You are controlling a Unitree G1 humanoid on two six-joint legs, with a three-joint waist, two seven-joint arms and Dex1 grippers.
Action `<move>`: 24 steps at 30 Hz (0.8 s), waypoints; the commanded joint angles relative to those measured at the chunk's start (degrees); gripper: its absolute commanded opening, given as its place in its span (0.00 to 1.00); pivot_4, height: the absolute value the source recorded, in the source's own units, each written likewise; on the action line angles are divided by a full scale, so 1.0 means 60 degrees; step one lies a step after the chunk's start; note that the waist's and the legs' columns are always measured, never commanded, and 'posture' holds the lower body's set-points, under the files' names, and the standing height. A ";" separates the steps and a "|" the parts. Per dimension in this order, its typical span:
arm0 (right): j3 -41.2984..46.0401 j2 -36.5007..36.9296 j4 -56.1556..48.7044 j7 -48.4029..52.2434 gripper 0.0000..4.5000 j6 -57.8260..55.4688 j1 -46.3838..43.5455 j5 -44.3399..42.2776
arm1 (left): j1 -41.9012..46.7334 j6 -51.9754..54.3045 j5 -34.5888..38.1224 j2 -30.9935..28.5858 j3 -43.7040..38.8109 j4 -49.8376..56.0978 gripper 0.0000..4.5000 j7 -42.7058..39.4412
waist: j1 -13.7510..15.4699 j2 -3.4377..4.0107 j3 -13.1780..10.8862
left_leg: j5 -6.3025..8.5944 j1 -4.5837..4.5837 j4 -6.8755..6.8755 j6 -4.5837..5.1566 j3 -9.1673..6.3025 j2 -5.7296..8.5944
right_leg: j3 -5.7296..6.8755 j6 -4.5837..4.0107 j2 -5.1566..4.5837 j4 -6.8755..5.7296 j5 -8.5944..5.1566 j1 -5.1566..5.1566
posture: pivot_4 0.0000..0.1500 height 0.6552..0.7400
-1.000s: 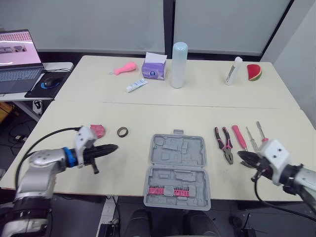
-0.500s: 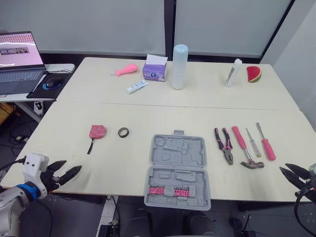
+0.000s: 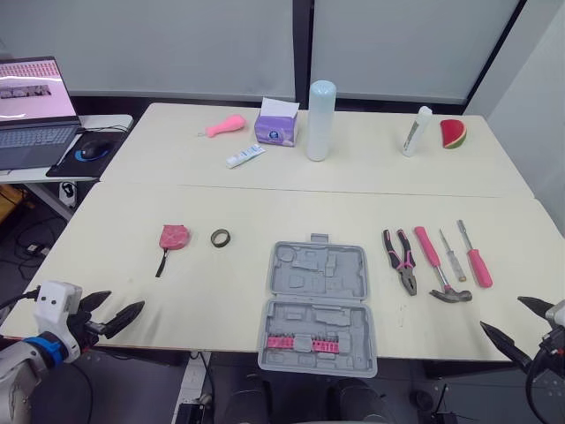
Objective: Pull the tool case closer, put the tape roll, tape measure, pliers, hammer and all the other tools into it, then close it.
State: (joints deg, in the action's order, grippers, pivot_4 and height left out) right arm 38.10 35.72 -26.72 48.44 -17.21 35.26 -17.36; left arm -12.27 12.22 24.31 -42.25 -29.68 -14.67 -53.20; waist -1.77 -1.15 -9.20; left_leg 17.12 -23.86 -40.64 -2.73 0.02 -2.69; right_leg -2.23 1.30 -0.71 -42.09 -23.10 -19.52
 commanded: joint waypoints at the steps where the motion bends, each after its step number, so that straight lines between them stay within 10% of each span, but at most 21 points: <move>1: -0.0031 0.0061 -0.0054 0.0009 1.00 0.0576 -0.0185 -0.0015 | -0.0150 -0.0060 0.0179 -0.0149 -0.0376 0.0688 1.00 0.0030 | 0.0003 0.0000 0.0000 | 0.0000 0.0000 0.0000 0.0000 -0.0001 0.0000 | 0.0001 0.0000 0.0000 0.0000 0.0000 0.0001 | 1.00 0.44; 13: -0.2494 0.1862 -0.2100 0.0559 1.00 -0.1661 -0.2851 -0.1795 | 0.2001 0.0357 -0.0420 -0.1917 0.1701 0.1418 1.00 -0.1468 | 0.0018 0.0003 -0.0001 | -0.0001 0.0010 -0.0004 0.0000 -0.0016 0.0003 | 0.0012 0.0000 0.0008 0.0003 0.0000 0.0025 | 1.00 0.44; 24: -0.5055 0.2237 -0.2902 -0.0144 1.00 -0.3547 -0.5655 -0.2667 | 0.6455 -0.1287 -0.1840 -0.1500 0.4637 -0.2108 0.87 -0.3625 | 0.0024 0.0003 -0.0007 | 0.0002 -0.0005 -0.0007 0.0003 -0.0014 0.0003 | 0.0012 0.0000 0.0036 0.0012 0.0000 0.0007 | 1.00 0.44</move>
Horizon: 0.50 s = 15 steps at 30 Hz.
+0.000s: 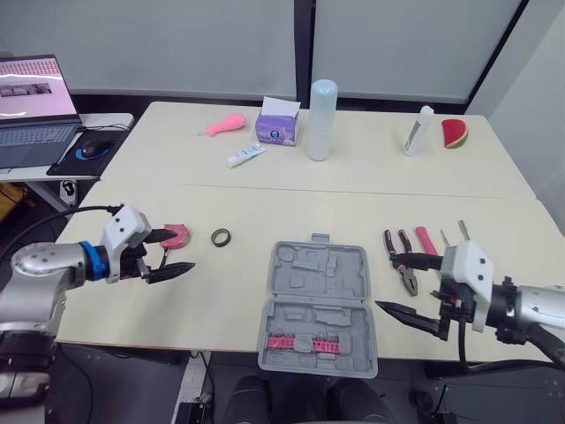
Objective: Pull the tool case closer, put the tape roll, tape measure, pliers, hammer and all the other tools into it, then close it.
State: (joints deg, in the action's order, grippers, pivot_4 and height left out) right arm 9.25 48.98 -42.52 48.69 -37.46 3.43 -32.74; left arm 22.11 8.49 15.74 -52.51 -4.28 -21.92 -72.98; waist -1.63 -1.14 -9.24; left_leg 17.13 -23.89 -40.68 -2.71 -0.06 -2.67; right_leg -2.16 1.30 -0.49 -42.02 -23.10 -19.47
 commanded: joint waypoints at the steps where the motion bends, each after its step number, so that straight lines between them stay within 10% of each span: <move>1: -0.0352 0.0029 -0.0305 -0.0246 1.00 -0.0261 -0.0478 -0.0126 | 0.1091 -0.0884 -0.0614 0.0359 0.0590 -0.1366 0.82 -0.0361 | 0.0001 -0.0001 0.0000 | 0.0000 -0.0006 -0.0002 0.0000 0.0001 0.0000 | -0.0002 0.0000 0.0007 -0.0001 0.0000 -0.0006 | 1.00 0.44; 3: -0.0521 0.0030 -0.0395 -0.0384 1.00 -0.0423 -0.0689 -0.0145 | 0.1705 -0.1316 -0.1003 0.0623 0.0926 -0.2250 0.67 -0.0446 | 0.0001 -0.0003 0.0000 | 0.0001 -0.0015 -0.0004 0.0001 0.0003 0.0002 | -0.0002 0.0000 0.0008 0.0000 0.0000 -0.0012 | 1.00 0.44; 15: -0.1586 -0.0290 -0.0890 -0.1381 1.00 -0.1595 -0.1916 -0.0269 | 0.4306 -0.2652 -0.2769 0.1903 0.1987 -0.6323 0.67 0.0023 | -0.0007 -0.0006 -0.0001 | 0.0000 -0.0048 -0.0017 0.0002 -0.0005 -0.0002 | 0.0005 -0.0001 -0.0019 -0.0010 0.0000 -0.0045 | 1.00 0.44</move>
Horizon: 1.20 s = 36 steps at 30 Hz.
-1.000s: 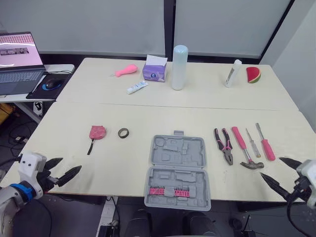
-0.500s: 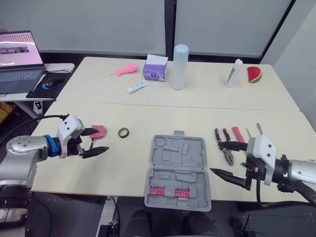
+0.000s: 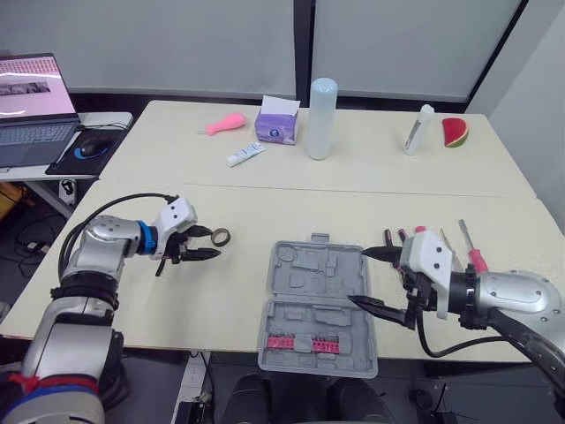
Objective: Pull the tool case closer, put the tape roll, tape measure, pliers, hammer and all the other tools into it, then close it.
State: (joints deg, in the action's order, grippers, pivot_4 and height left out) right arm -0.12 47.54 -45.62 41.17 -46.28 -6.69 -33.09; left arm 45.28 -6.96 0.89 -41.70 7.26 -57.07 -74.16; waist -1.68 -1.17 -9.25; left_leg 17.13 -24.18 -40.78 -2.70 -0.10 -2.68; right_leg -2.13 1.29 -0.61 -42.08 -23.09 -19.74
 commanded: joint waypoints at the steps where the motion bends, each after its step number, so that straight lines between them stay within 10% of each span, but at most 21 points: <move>1: -0.0069 -0.0073 -0.0395 -0.0163 1.00 -0.0184 -0.0273 -0.0236 | 0.0582 -0.0005 -0.0395 0.0173 0.0101 -0.0648 0.67 0.0290 | 0.0000 0.0000 0.0000 | 0.0000 -0.0004 0.0000 0.0000 0.0001 0.0001 | -0.0001 0.0000 -0.0001 0.0000 0.0000 -0.0005 | 1.00 0.44; 20: -0.0121 -0.0135 -0.0676 -0.0512 1.00 -0.0606 -0.0613 -0.0796 | 0.1121 -0.0269 -0.1547 0.1116 0.0277 -0.1806 0.67 0.1304 | -0.0007 -0.0003 0.0002 | -0.0013 -0.0059 -0.0015 -0.0020 -0.0002 0.0003 | 0.0007 0.0000 -0.0016 -0.0017 0.0000 -0.0062 | 1.00 0.44; 30: -0.0085 -0.0111 -0.0845 -0.0612 1.00 -0.0731 -0.0556 -0.0901 | 0.1037 -0.0469 -0.1985 0.1070 0.0382 -0.2006 0.02 0.1629 | -0.0006 -0.0004 0.0003 | -0.0015 -0.0061 -0.0015 -0.0023 -0.0001 0.0004 | 0.0007 0.0000 -0.0016 -0.0018 0.0000 -0.0065 | 1.00 0.44; 36: -0.0045 -0.0071 -0.0978 -0.0731 1.00 -0.0812 -0.0520 -0.0987 | 0.1104 -0.0405 -0.1667 0.0934 0.0139 -0.1788 0.00 0.1017 | -0.0008 -0.0004 0.0003 | -0.0017 -0.0060 -0.0015 -0.0024 -0.0001 0.0004 | 0.0008 -0.0001 -0.0016 -0.0021 0.0001 -0.0065 | 1.00 0.44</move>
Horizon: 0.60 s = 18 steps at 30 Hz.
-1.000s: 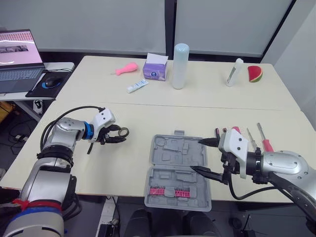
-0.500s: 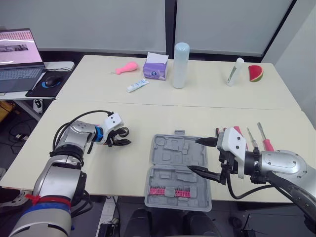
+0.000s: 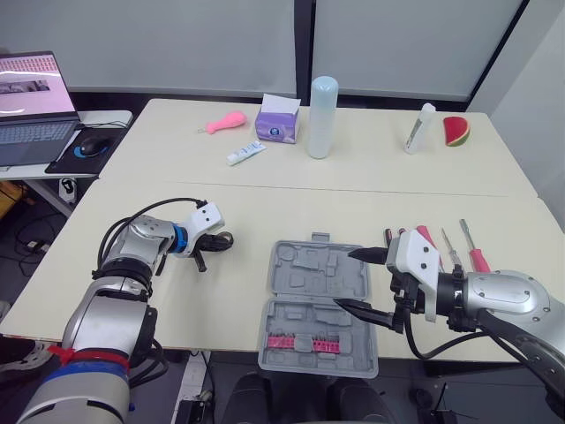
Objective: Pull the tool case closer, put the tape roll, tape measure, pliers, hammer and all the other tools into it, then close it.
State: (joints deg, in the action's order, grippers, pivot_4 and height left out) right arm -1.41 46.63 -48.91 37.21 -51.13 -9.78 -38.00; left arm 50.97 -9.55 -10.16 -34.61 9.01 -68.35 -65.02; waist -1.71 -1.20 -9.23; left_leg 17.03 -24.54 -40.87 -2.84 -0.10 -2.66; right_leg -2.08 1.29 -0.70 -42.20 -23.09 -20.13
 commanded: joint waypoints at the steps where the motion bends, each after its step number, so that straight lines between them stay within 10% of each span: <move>1: 0.0201 0.0091 -0.0464 -0.0093 1.00 -0.0022 0.0018 -0.0191 | 0.0194 0.0122 0.0314 -0.0291 -0.0237 0.0204 0.00 -0.0749 | -0.0006 0.0000 0.0000 | 0.0000 0.0000 0.0000 0.0000 0.0001 0.0000 | -0.0001 0.0000 0.0000 0.0000 0.0000 -0.0001 | 1.00 0.44; 9: 0.0489 0.0362 -0.0581 -0.0403 1.00 -0.0247 0.0253 -0.0171 | -0.0327 0.4034 0.2207 -0.0203 -0.0572 0.4498 0.00 -0.3477 | 0.0016 0.0000 0.0000 | -0.0007 -0.0028 -0.0009 -0.0011 -0.0017 0.0006 | 0.0014 0.0000 -0.0004 0.0006 0.0000 -0.0009 | 1.00 0.44; 18: 0.0366 0.0195 -0.0374 -0.1210 1.00 -0.0818 0.0073 -0.0064 | -0.1599 0.5816 0.2803 0.0534 -0.0113 0.6993 0.00 -0.2646 | -0.0016 0.0004 0.0002 | -0.0007 -0.0027 -0.0008 -0.0007 -0.0027 0.0000 | 0.0014 -0.0001 0.0006 0.0004 0.0000 -0.0001 | 1.00 0.44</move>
State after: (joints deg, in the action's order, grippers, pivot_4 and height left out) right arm -0.16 47.60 -49.70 30.15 -55.69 -8.75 -37.76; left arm 40.86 25.45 5.89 -31.48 8.61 -28.24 -81.98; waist -1.81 -1.17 -9.22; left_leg 17.01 -24.71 -40.92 -2.85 -0.28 -2.65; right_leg -1.99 1.29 -0.67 -42.18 -23.09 -20.13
